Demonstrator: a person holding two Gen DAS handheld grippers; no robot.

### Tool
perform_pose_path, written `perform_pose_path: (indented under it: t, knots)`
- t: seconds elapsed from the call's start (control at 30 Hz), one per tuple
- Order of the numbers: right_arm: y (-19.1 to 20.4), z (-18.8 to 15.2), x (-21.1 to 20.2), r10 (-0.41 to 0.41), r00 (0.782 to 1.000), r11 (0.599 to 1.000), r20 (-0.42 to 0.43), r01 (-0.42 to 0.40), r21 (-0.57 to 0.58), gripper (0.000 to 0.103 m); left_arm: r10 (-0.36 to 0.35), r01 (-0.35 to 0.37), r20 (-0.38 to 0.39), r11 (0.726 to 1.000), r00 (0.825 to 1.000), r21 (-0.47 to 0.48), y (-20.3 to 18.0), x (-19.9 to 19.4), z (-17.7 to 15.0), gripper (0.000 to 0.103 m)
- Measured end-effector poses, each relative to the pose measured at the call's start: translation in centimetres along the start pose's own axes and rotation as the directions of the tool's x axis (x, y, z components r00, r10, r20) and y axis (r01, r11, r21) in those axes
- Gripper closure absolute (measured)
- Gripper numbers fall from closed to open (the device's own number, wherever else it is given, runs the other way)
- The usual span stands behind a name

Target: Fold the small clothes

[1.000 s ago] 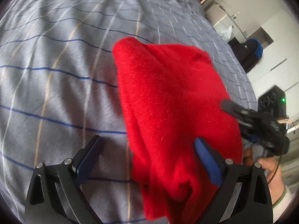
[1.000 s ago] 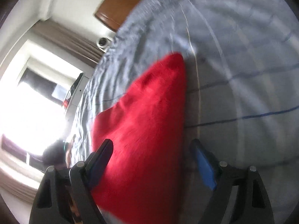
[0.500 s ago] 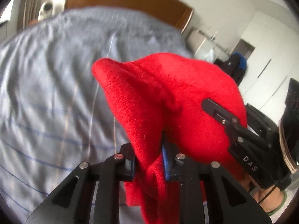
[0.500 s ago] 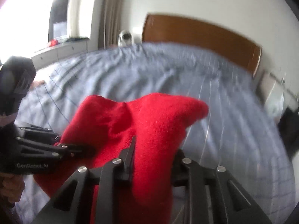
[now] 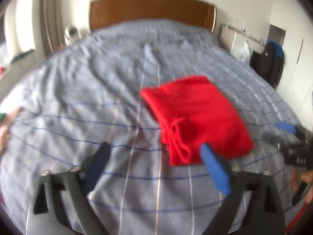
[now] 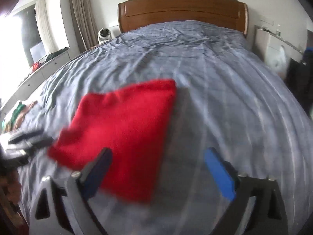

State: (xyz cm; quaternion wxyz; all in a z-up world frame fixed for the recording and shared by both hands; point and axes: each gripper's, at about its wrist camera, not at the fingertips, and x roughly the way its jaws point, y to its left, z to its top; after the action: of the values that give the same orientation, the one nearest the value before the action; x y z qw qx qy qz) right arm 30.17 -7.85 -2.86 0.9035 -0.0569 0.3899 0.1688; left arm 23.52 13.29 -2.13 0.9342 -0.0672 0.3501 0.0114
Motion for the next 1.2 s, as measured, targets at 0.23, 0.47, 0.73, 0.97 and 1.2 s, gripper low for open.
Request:
perform_pose_path:
  t: [0.23, 0.47, 0.73, 0.97, 1.2]
  knots:
    - [1.0, -3.7, -7.5, -0.015, 1.0, 1.0, 0.01, 0.015, 0.02, 0.0, 0.161, -0.161, 0.063, 0.987, 0.985, -0.012, -1.5, -6.0, -0.8, 0.002]
    - [3.8, -4.5, -12.5, -0.048, 0.997, 0.998, 0.061, 0.05, -0.042, 0.0, 0.189, -0.186, 0.069, 0.982, 0.98, -0.036, -1.8, -9.0, -2.2, 0.002]
    - [6.5, -5.5, -15.2, -0.05, 0.996, 0.995, 0.073, 0.056, -0.082, 0.0, 0.243, -0.244, 0.06, 0.97, 0.968, 0.019, -3.1, -11.3, -3.8, 0.001]
    - [6.1, -7.7, -16.3, -0.08, 0.994, 0.995, 0.076, 0.084, -0.045, 0.0, 0.226, -0.226, 0.011, 0.973, 0.974, 0.047, -3.3, -12.7, -6.8, 0.001]
    - [5.3, -9.9, -18.3, -0.031, 0.999, 0.999, 0.026, 0.031, 0.01, 0.0, 0.178, -0.177, -0.009, 0.982, 0.984, 0.072, -4.1, -15.0, -9.3, 0.0]
